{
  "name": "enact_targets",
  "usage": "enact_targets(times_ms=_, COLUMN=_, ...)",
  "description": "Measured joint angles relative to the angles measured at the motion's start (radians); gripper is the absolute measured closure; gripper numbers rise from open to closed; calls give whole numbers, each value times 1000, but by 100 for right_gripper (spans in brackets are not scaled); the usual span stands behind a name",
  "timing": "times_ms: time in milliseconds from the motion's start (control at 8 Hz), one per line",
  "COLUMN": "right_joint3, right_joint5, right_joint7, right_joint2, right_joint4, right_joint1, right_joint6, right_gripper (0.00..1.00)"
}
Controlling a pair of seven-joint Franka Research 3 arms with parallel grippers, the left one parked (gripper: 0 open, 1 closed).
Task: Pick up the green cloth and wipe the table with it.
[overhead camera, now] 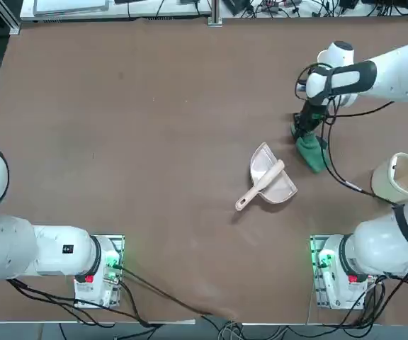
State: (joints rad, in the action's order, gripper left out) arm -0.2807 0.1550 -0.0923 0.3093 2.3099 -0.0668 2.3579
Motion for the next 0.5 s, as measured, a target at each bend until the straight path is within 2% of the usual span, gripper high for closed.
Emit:
enact_targets(times_ms=250, right_joint3=12, right_joint5=-1, right_joint7=16, right_joint2=0, right_joint4=-23, right_joint1=9, right_joint6=-8, right_gripper=95)
enact_targets(times_ms=500, right_joint3=85, right_joint5=-14, right_joint7=210, right_joint2=1, right_joint4=-23, right_joint1=-39, right_joint6=-22, right_gripper=95)
